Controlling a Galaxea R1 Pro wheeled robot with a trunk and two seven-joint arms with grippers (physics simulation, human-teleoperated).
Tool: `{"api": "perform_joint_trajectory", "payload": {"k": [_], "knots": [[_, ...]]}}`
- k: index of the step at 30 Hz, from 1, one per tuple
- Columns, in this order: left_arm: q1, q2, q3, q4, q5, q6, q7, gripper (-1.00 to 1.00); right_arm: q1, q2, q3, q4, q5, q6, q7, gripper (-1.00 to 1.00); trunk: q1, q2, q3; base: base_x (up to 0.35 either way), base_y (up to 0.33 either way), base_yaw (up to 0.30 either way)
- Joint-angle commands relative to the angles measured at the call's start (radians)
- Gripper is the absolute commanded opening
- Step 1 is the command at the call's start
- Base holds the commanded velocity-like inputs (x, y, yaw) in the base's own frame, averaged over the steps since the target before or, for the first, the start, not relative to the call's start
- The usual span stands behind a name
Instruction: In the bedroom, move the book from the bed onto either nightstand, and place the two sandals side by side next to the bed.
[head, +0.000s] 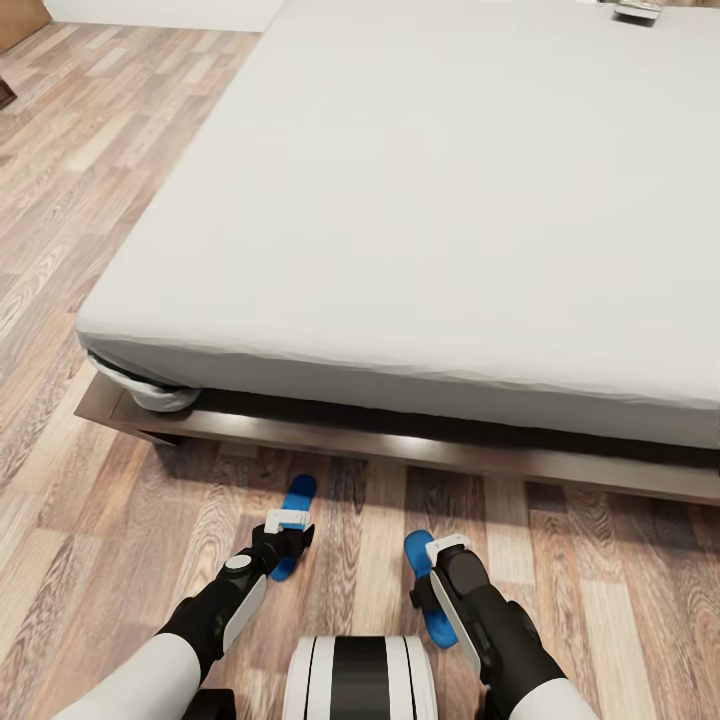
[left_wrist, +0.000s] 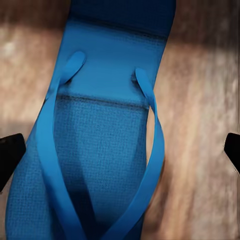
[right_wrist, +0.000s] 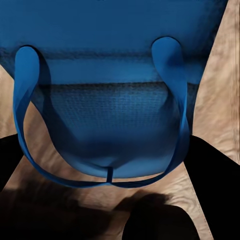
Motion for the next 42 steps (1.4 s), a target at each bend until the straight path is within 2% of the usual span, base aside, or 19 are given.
{"api": "perform_joint_trajectory", "payload": {"k": [1,12,18,29,31,35,42], "knots": [[0.0,0.001,-0.003,-0.001,0.01,0.005,0.0,1.0,0.0,0.0,0.001,-0.001,0.001,0.005,-0.003,-1.0,-0.001,0.0,0.003,0.0,0.0,0.0],[0.001,0.001,-0.003,-0.001,0.01,0.007,0.0,1.0,-0.002,0.001,-0.003,-0.001,-0.001,0.005,-0.007,-1.0,-0.001,0.0,0.003,0.0,0.0,0.0],[0.001,0.0,-0.007,0.0,0.009,0.009,0.0,1.0,-0.003,0.001,-0.007,0.001,-0.002,0.005,-0.005,-1.0,-0.003,0.001,0.023,0.0,0.0,0.0],[0.007,0.002,-0.006,0.008,0.01,0.01,0.001,1.0,-0.004,0.0,-0.011,0.003,-0.004,-0.067,-0.005,-1.0,-0.003,0.001,0.023,0.0,0.0,0.0],[0.008,0.004,-0.005,0.009,0.01,0.01,0.001,1.0,-0.005,-0.001,-0.013,0.01,-0.004,-0.101,-0.005,-1.0,-0.003,0.001,0.023,0.0,0.0,0.0],[0.009,0.007,-0.005,0.01,0.01,0.01,0.001,1.0,-0.007,-0.001,-0.016,0.061,-0.004,-0.163,-0.007,-1.0,-0.003,0.001,0.023,0.0,0.0,0.0],[0.009,0.009,-0.003,0.01,0.01,0.012,0.001,1.0,-0.009,0.0,-0.017,0.094,-0.005,-0.187,-0.008,-1.0,-0.003,0.001,0.023,0.0,0.0,0.0]]}}
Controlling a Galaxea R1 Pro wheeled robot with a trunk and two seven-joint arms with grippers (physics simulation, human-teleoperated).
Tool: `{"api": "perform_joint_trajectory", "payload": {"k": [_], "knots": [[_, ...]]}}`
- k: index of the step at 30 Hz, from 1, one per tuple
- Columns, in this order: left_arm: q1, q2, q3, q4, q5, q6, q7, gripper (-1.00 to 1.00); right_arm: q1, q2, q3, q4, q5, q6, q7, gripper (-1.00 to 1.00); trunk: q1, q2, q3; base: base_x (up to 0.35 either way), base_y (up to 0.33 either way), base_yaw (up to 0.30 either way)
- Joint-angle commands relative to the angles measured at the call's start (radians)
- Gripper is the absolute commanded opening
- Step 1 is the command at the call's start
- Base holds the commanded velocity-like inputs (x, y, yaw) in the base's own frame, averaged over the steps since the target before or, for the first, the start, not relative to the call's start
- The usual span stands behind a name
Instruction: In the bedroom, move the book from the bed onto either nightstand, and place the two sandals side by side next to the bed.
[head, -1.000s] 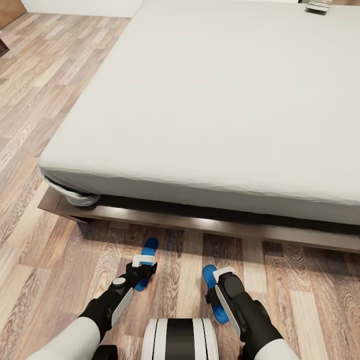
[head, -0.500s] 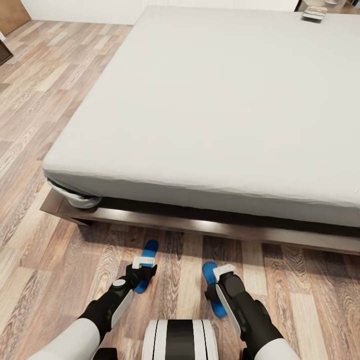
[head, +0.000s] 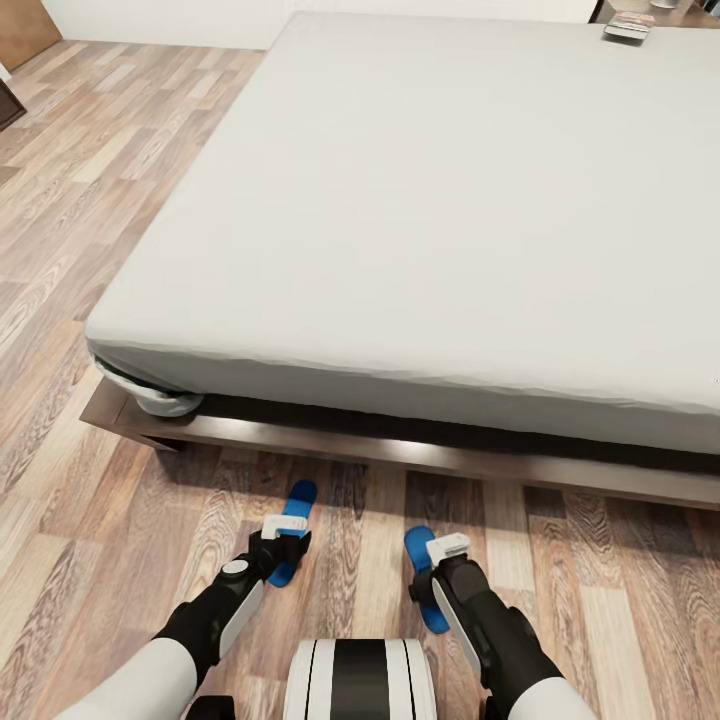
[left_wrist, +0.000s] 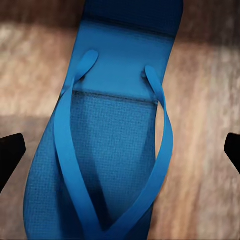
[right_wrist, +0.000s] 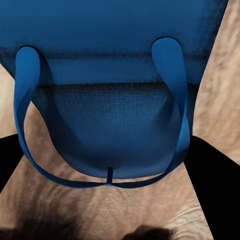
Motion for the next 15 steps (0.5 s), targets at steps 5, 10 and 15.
{"api": "perform_joint_trajectory", "payload": {"k": [5,10,15], "knots": [[0.0,0.001,-0.003,-0.009,0.013,0.087,0.0,1.0,-0.001,0.001,-0.004,0.004,0.002,0.001,-0.004,-1.0,-0.001,0.0,0.007,0.0,0.0,0.0],[0.0,0.001,-0.003,-0.012,0.012,0.116,-0.001,1.0,-0.001,0.0,-0.027,0.004,0.004,0.001,-0.004,-1.0,-0.003,0.001,0.027,0.0,0.0,0.0],[0.0,0.001,-0.003,-0.011,0.012,0.126,-0.002,1.0,-0.001,-0.001,-0.032,0.004,0.004,0.0,-0.005,-1.0,-0.006,0.003,0.046,0.0,0.0,0.0]]}}
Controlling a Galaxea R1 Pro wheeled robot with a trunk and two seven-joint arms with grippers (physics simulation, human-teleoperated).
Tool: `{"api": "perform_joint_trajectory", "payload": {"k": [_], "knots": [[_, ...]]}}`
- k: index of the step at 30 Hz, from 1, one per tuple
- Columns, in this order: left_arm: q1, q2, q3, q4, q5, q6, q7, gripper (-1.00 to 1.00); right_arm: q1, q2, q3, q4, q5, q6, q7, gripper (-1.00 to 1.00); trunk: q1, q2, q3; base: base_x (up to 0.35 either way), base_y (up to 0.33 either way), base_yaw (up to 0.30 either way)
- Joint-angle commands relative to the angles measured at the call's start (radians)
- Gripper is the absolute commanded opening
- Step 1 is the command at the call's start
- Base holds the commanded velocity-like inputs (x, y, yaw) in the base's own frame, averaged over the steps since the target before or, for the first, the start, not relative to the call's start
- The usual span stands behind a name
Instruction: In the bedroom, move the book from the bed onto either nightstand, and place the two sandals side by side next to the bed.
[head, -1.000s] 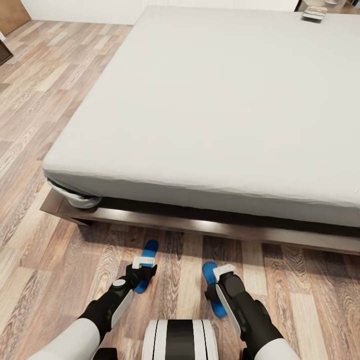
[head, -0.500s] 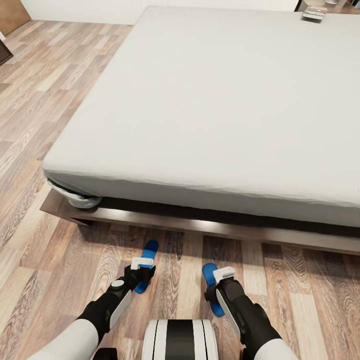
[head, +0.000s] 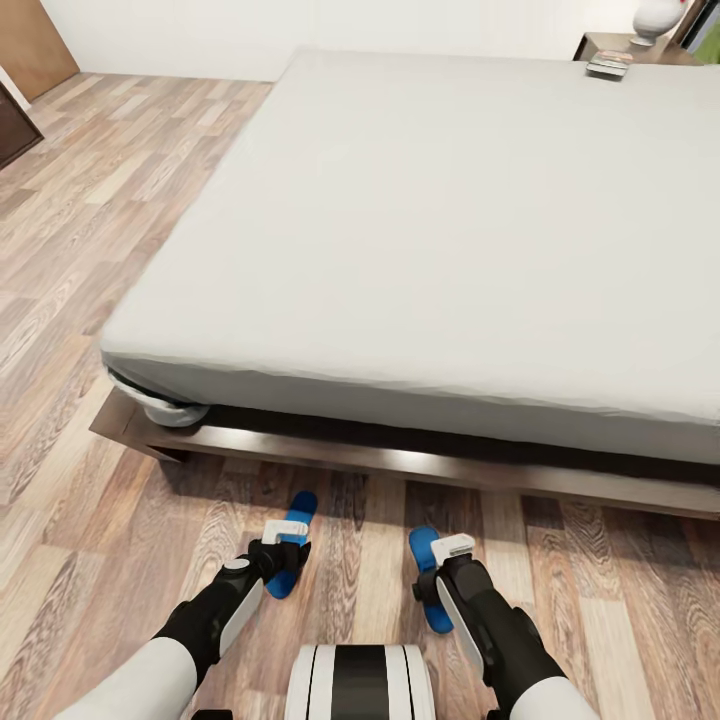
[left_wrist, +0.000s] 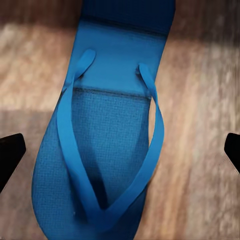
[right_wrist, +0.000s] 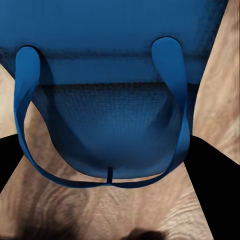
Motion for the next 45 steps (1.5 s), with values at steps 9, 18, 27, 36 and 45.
{"api": "perform_joint_trajectory", "payload": {"k": [9,18,27,36,45], "knots": [[0.0,0.0,-0.003,-0.001,0.009,0.008,0.0,1.0,-0.003,0.001,-0.045,0.02,-0.002,0.005,-0.003,-1.0,-0.002,0.001,0.019,0.0,0.0,0.0],[0.0,0.001,-0.003,-0.001,0.009,0.009,0.0,1.0,-0.058,0.001,-0.097,0.181,-0.003,-0.109,-0.004,-1.0,-0.005,0.002,0.038,0.0,0.0,0.0],[0.0,0.001,-0.003,-0.001,0.009,0.008,0.0,1.0,-0.066,0.003,-0.117,0.196,-0.02,-0.127,0.005,-1.0,-0.006,0.003,0.05,0.0,0.0,0.0],[0.0,0.001,-0.003,0.0,0.009,0.008,0.0,1.0,-0.066,0.003,-0.121,0.194,-0.026,-0.131,0.006,-1.0,-0.006,0.003,0.05,0.0,0.0,0.0],[0.0,0.0,-0.003,0.004,0.009,0.008,0.0,1.0,-0.066,0.003,-0.121,0.194,-0.027,-0.132,0.008,-1.0,-0.009,0.004,0.073,0.0,0.0,0.0]]}}
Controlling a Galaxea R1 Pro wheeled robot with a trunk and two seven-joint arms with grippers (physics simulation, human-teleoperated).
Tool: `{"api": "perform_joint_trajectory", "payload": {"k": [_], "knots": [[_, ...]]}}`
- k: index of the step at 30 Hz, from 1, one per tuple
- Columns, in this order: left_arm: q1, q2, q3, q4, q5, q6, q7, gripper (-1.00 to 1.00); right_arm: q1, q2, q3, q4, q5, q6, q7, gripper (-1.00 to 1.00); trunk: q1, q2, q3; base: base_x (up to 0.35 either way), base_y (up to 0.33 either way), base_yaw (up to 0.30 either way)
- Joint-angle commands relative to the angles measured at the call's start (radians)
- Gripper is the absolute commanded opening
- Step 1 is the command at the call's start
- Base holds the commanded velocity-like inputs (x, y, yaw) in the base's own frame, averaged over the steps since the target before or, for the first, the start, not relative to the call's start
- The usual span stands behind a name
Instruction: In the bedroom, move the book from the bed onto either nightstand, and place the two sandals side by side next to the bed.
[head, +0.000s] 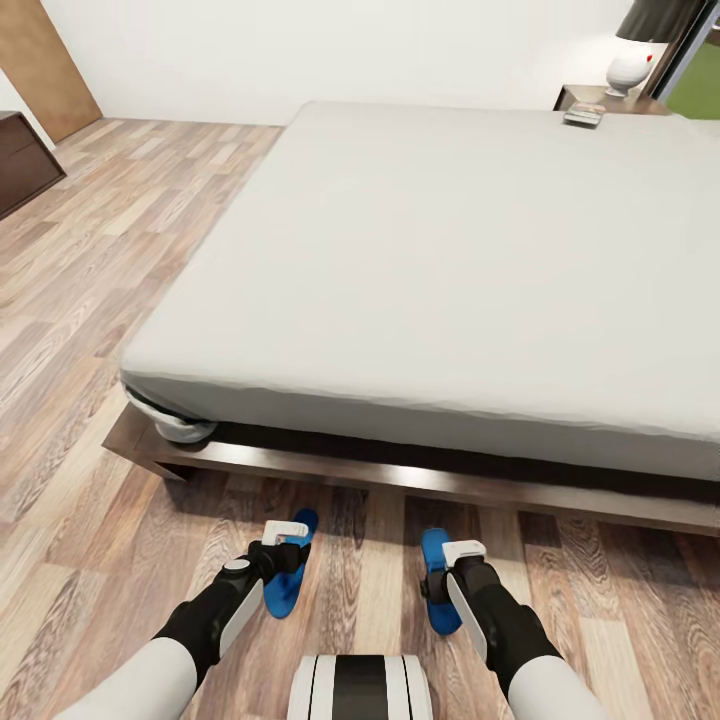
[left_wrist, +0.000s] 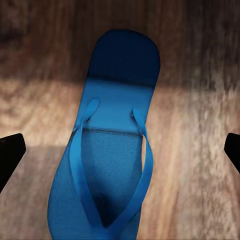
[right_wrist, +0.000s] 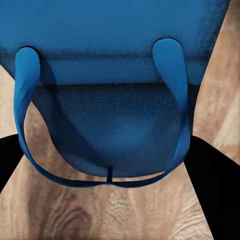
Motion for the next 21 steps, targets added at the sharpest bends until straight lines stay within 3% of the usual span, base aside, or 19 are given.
{"api": "perform_joint_trajectory", "payload": {"k": [1,21], "knots": [[0.0,0.0,-0.003,-0.002,0.01,0.005,0.001,1.0,0.0,0.0,0.003,-0.001,-0.001,0.005,-0.005,-1.0,0.0,0.0,-0.001,0.0,0.0,0.0],[0.0,0.001,-0.009,-0.002,0.007,-0.008,0.003,1.0,0.0,-0.001,0.002,-0.001,-0.016,0.005,-0.005,-1.0,0.0,0.0,-0.001,0.013,0.083,0.0]]}}
